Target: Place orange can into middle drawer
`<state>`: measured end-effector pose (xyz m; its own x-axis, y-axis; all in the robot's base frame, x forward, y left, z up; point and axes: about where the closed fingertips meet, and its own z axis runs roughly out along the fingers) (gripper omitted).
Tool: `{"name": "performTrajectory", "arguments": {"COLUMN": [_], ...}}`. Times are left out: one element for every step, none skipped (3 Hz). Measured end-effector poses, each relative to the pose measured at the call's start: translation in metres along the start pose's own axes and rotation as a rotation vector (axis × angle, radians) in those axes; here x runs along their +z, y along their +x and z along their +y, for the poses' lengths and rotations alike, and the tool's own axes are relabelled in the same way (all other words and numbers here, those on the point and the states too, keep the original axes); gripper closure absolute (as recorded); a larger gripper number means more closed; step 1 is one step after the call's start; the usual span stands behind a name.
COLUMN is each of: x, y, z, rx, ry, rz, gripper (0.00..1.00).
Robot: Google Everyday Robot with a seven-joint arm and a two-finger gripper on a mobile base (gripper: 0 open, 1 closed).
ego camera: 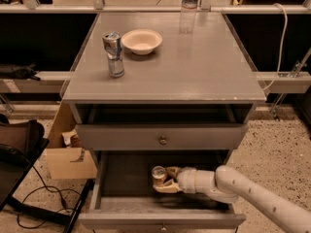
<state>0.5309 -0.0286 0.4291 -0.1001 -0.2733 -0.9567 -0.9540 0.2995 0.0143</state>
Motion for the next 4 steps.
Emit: {"name": "performTrajectory", "arguments": {"x": [0.0000,0.0001,0.0001,-0.0032], "y": [0.0000,0.0000,0.0000,-0.0039], "z": [0.0000,0.0000,0.0000,0.0023], "rx": [0.000,0.000,0.000,-0.012], "ry": [0.000,0.000,0.000,-0.001], "rz": [0.000,0.000,0.000,-0.009], "gripper": [0.52,0.21,0.00,0.00]}}
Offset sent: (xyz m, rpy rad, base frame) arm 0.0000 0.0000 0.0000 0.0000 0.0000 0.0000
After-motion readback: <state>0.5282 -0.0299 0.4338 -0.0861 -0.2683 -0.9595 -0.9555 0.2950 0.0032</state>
